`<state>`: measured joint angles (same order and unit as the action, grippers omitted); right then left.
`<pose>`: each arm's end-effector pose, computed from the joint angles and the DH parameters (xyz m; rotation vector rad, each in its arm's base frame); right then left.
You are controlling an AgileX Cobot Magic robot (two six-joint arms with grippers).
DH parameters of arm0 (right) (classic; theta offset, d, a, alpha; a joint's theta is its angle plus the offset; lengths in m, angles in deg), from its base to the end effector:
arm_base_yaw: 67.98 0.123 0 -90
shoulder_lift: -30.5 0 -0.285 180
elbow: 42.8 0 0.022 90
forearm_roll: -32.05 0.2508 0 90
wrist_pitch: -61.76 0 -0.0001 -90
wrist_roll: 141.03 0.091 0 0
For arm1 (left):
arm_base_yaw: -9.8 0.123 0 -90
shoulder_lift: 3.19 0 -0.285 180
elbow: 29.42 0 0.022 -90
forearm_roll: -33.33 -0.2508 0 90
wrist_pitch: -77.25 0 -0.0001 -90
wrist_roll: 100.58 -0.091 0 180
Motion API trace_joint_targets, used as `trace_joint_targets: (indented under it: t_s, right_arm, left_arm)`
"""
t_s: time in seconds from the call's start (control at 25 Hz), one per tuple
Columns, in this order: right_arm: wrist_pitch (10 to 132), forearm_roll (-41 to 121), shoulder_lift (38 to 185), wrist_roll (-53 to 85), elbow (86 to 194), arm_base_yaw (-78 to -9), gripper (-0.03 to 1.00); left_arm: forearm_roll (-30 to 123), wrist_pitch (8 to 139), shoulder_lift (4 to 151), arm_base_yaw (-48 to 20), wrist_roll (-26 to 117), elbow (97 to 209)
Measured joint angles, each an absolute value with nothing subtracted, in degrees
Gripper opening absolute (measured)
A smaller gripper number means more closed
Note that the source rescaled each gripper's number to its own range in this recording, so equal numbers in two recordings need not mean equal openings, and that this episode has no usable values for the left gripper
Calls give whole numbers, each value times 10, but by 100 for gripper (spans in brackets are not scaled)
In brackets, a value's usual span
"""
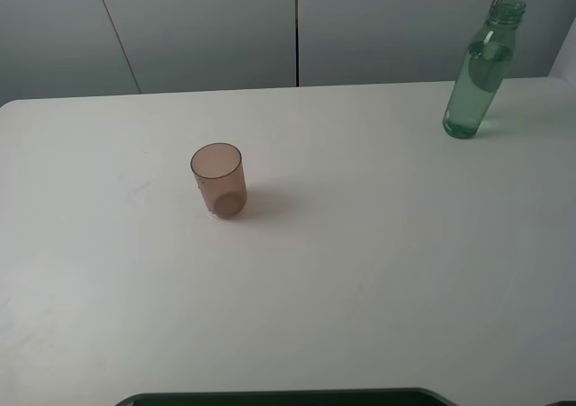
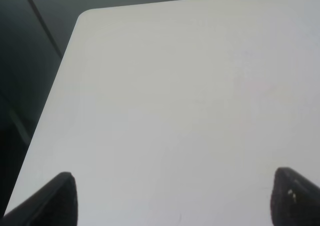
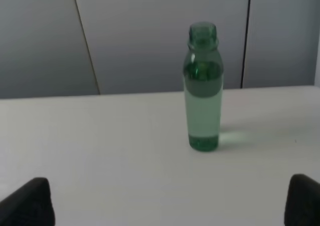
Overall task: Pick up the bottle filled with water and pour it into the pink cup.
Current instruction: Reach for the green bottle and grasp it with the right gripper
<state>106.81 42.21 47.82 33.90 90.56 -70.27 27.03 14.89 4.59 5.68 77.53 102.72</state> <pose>0.0296 0.0102 0.3089 -0.0120 1.8937 0.1168 -0.0071 0.0094 0.2789 0.1001 2.0538 0.1077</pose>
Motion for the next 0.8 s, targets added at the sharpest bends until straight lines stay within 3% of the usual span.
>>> trace_joint_targets:
  t_s: [0.48, 0.8]
  right_arm:
    - [768, 417, 687, 318, 906, -703, 100]
    - [534, 357, 815, 352, 858, -632, 100]
  left_arm:
    - [270, 149, 46, 57, 775, 1027]
    - [270, 149, 46, 57, 775, 1027]
